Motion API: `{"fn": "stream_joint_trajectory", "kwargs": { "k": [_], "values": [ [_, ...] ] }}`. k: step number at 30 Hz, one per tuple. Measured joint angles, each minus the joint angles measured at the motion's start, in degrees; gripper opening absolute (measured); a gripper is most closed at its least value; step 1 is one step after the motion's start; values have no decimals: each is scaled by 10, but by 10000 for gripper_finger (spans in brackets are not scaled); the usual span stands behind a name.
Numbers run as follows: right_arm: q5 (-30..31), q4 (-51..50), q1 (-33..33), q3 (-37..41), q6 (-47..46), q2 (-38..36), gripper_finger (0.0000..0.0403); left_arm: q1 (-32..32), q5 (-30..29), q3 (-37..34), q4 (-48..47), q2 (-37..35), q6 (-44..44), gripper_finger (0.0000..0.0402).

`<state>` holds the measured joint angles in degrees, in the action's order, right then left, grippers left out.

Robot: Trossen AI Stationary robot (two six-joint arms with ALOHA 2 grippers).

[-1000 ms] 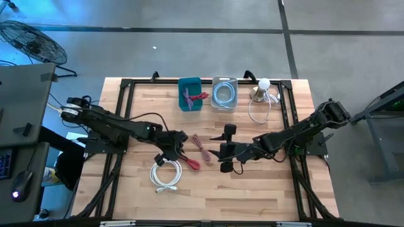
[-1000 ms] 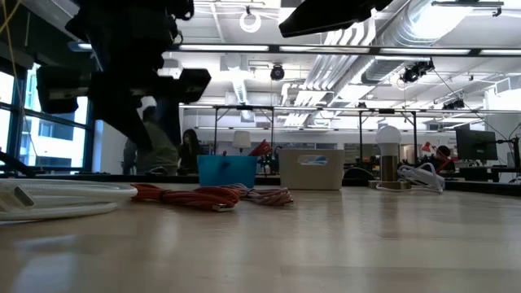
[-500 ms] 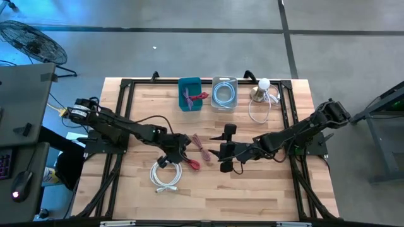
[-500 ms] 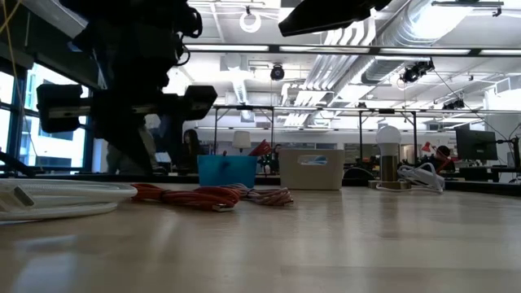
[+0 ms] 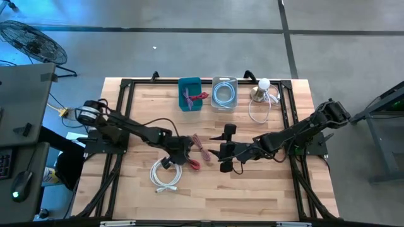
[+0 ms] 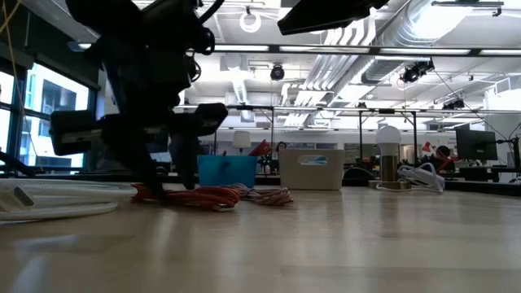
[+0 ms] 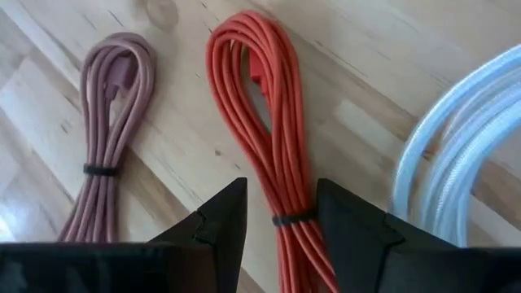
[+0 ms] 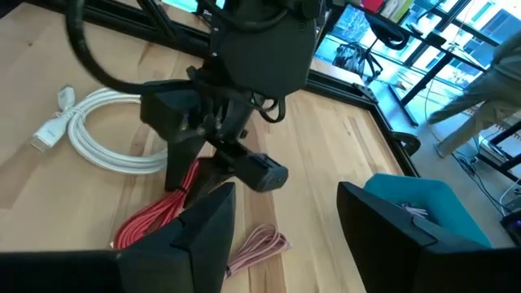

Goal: Pick & Place USB Port
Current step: Put the orange charger cable into the blue bin

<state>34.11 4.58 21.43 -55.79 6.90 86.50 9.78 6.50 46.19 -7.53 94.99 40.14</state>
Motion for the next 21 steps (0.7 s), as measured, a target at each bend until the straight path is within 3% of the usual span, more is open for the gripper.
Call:
{"fn": "stream_joint_trajectory", "kwargs": {
  "k": [6, 12, 21],
  "values": [
    [-1, 0, 0, 0, -3, 0, 206, 0, -11, 31, -6, 30, 1, 129],
    [-2, 0, 0, 0, -5, 0, 204, 0, -30, 56, -37, 43, 2, 17],
    [-2, -1, 0, 0, -9, 0, 204, 1, -48, 72, -61, 45, -5, 7]
  ]
}}
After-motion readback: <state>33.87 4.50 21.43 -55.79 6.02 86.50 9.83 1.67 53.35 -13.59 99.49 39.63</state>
